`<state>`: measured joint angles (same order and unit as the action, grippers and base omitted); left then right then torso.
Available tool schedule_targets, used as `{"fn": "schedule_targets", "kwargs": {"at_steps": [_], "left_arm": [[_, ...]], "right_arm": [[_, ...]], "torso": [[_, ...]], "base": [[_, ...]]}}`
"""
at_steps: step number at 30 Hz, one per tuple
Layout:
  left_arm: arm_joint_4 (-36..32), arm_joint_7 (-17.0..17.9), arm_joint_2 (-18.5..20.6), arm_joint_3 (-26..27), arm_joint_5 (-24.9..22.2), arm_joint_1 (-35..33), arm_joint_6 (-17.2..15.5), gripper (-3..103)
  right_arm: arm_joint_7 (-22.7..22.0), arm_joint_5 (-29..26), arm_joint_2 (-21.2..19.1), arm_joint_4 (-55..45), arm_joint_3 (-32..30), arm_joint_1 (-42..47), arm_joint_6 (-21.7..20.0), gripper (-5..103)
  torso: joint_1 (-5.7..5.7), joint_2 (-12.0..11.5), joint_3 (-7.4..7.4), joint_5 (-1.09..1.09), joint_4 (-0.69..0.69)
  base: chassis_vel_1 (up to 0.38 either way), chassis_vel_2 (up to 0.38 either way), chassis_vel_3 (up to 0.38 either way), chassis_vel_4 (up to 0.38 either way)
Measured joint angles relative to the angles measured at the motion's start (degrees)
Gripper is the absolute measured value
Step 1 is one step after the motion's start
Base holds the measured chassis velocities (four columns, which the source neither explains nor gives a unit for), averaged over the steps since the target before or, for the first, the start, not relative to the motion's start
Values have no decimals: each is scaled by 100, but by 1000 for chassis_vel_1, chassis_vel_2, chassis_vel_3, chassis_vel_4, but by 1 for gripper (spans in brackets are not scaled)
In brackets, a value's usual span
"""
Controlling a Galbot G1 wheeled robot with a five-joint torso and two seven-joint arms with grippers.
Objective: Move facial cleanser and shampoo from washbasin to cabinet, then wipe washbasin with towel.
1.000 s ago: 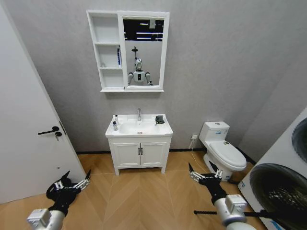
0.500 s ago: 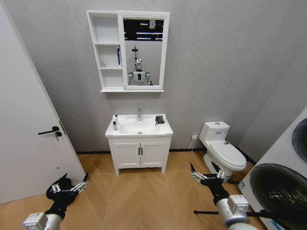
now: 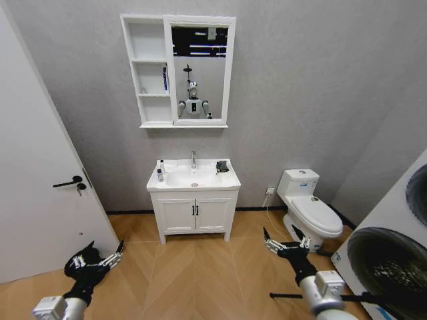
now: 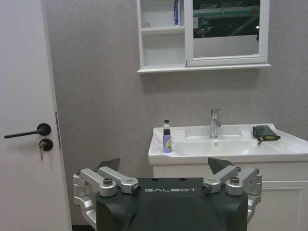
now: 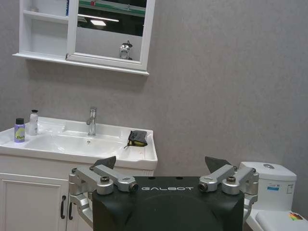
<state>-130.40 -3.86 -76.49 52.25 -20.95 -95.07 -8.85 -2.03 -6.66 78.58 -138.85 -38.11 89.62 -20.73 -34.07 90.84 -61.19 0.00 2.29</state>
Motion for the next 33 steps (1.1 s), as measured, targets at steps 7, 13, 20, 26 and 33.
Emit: {"fn": "schedule_targets", "kwargs": {"at_steps": [7,13,20,26,33], "left_arm": [[-51,-3,-16,-5,30,-35,11,100],[-76,-20,-73,-2,75,-87,39,100],[-98,-25,-116,0,95,-114,56,100],[-110,-22,-153,-13,95,-102,56,100],[-108,-11,-173,-50,101,-74,52,100]], "right_arm": [[86,2,24,-9,27,26,17,100],[98,3,22,-24,37,34,40,100],[102,12,30,-18,44,67,106,100],[106,15,31,-19,47,84,112,100],[118,20,27,-6,44,92,115,100]], "torso": [[1,1,0,0,0],[1,1,0,0,0],[-1,0,0,2,0],[-1,0,-1,0,0],[-2,-1,-1,1,-1]], "base": [[-5,24,21,-8],[-111,128,119,-105],[-217,222,229,-225],[-277,277,271,-288],[-353,337,339,-341]]}}
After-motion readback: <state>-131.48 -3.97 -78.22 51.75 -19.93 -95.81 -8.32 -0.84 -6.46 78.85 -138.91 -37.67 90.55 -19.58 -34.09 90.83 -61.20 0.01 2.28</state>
